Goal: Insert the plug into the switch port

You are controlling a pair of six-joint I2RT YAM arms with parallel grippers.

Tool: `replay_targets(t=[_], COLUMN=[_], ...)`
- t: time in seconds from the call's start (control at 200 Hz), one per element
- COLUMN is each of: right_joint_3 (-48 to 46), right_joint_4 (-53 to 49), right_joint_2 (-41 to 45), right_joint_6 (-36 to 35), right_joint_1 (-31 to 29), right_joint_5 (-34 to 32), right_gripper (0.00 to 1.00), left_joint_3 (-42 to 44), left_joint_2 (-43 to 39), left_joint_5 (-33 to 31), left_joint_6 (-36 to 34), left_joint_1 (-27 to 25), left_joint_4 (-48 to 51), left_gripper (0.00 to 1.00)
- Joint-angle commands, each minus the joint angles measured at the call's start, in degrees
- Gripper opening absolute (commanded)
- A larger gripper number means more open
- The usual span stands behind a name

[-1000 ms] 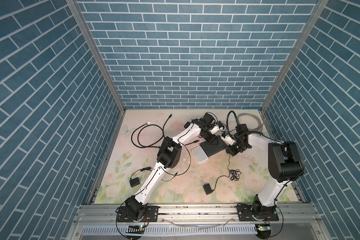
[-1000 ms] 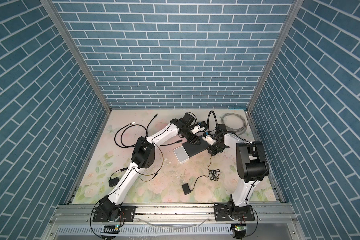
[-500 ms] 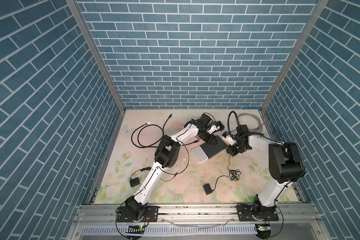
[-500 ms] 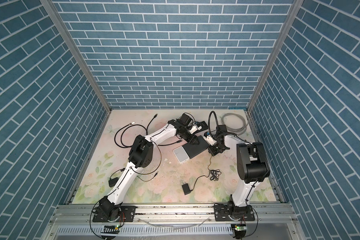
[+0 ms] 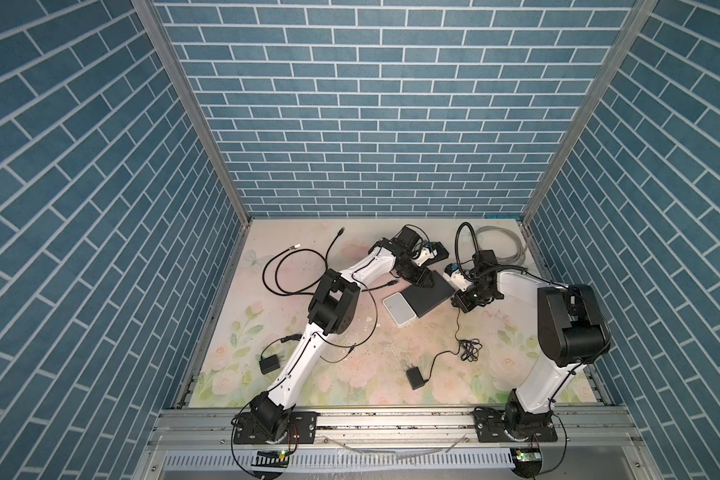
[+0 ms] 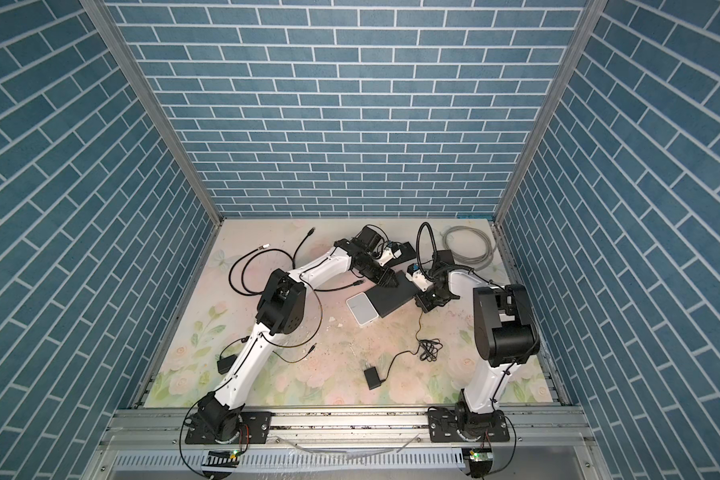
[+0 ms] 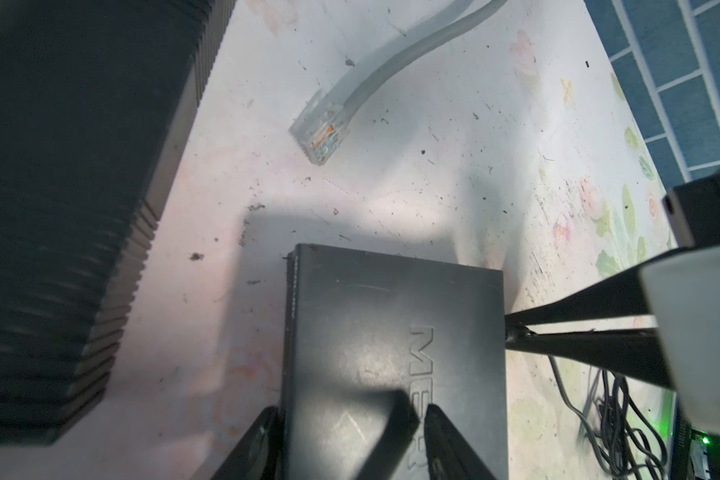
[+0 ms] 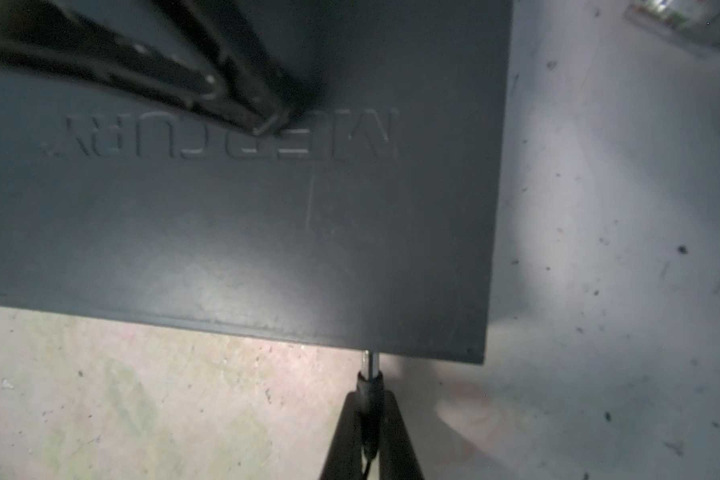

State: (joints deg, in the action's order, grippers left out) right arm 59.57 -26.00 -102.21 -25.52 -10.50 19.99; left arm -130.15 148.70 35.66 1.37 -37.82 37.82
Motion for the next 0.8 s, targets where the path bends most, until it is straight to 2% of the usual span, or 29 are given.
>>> replay_targets(t=[0.0, 0.105, 0.355, 0.45, 0.625, 0.795], right_joint_3=[-0.47, 1.34, 2.32, 2.49, 2.0, 1.49], right_joint_4=[-1.44, -2.76, -1.83, -1.15, 0.4, 2.8], right_joint_2=[1.16, -0.54, -1.7, -1.42, -0.72, -0.18], right_joint_6=[-2.17, -0.74, 0.9, 1.08, 1.92, 3.3], right_joint_1=[-0.31, -0.31, -0.36, -0.48, -0.83, -0.89], right_joint_5=[1.86, -0.42, -0.59, 0.31, 0.34, 0.41], right_gripper=[0.0, 0.0, 0.0, 0.06, 0.11, 0.08], left_joint_3=[0.4, 0.6, 2.33, 2.7, 2.8, 2.96], left_joint_2=[0.58, 0.36, -0.41, -0.76, -0.99, -1.05], left_joint_5=[0.81, 0.9, 1.08, 0.74, 0.64, 1.46], left_joint_6=[0.92, 0.92, 0.66, 0.57, 0.66, 1.07], left_joint_1=[-0.4, -0.36, -0.38, -0.37, -0.32, -0.32], left_joint_4=[3.01, 3.08, 2.73, 2.57, 2.4, 2.17], left_gripper=[0.56, 0.56, 0.56, 0.56, 0.55, 0.55])
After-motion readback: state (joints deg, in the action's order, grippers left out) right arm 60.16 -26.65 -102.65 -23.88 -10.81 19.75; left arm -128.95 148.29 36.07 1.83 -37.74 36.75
